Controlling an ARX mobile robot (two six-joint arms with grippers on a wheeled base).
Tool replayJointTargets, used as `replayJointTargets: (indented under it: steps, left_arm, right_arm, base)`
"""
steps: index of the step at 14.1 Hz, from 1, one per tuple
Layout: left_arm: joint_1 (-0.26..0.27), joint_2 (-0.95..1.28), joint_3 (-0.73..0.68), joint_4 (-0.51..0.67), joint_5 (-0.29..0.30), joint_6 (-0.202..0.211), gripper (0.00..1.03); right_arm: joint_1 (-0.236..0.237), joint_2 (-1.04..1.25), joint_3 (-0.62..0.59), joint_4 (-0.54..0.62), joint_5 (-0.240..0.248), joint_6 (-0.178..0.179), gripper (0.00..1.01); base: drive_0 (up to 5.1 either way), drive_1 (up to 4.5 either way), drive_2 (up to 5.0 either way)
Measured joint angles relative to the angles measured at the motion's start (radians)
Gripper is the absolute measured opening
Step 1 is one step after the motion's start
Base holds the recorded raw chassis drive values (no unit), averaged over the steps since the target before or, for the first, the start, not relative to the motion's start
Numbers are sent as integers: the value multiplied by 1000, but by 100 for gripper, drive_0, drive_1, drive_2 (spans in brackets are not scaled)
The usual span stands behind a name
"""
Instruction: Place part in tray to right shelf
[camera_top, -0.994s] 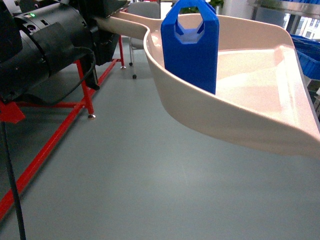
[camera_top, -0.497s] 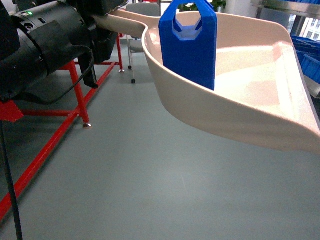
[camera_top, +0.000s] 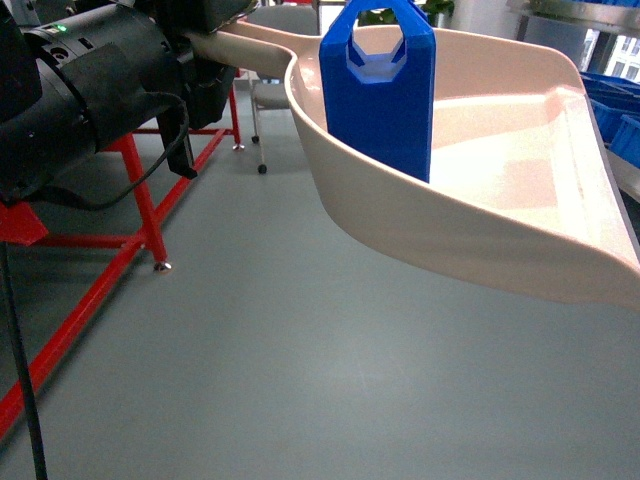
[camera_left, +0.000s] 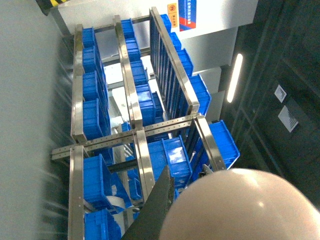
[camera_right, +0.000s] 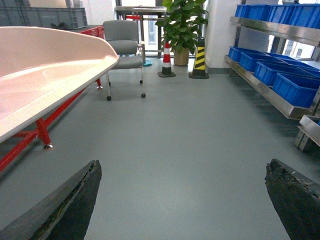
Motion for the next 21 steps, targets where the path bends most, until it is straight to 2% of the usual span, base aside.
replayJointTargets:
  steps: [21]
  left_arm:
    - [0,0,0,3,0,0,12]
  right_arm:
    - [0,0,0,3,0,0,98]
  base:
    - [4,433,-425]
